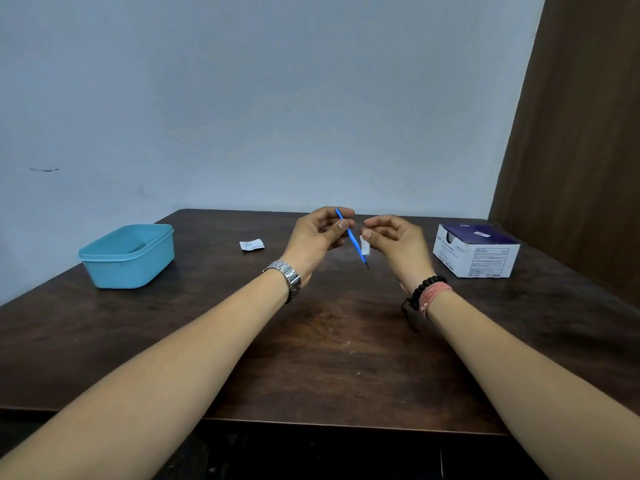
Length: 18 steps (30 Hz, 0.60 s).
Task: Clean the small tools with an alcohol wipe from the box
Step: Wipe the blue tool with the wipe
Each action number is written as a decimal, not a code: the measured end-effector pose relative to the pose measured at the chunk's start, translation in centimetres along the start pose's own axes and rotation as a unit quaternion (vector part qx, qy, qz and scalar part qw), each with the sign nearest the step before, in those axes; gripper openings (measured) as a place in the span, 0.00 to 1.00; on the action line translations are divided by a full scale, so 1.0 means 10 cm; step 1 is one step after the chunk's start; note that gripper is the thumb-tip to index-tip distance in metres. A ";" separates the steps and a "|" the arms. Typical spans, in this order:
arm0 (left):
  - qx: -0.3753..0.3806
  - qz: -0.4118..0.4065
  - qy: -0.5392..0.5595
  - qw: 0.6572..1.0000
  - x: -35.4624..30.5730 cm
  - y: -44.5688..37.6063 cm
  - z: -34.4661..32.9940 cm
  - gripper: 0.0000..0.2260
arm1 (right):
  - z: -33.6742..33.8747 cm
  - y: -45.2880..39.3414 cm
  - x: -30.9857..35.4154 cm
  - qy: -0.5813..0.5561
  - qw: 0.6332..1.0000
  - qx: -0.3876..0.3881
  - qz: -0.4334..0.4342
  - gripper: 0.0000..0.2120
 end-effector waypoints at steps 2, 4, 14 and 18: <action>0.001 0.005 0.005 1.000 0.00 -0.01 0.00 0.07 | 0.07 -0.01 0.02 0.022 0.999 -0.023 0.017 0.05; 0.004 0.009 0.007 1.000 0.01 0.00 -0.01 0.07 | 0.07 -0.01 0.05 0.043 0.998 -0.018 0.030 0.05; -0.010 0.011 0.011 1.000 0.02 -0.01 0.02 0.07 | -0.13 0.05 -0.07 0.001 0.997 0.055 -0.046 0.03; -0.020 0.012 0.015 1.000 0.03 -0.02 0.04 0.07 | -0.17 0.09 -0.11 0.011 0.994 0.074 -0.074 0.05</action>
Point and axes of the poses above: each hand's wrist, its own y-axis away from the middle knuckle, its own z-axis out of the back of the hand, x = y × z, the point moved 6 cm from there along -y, towards the middle knuckle, and after that the axes turned 9 degrees about -y, right-handed, at the moved point
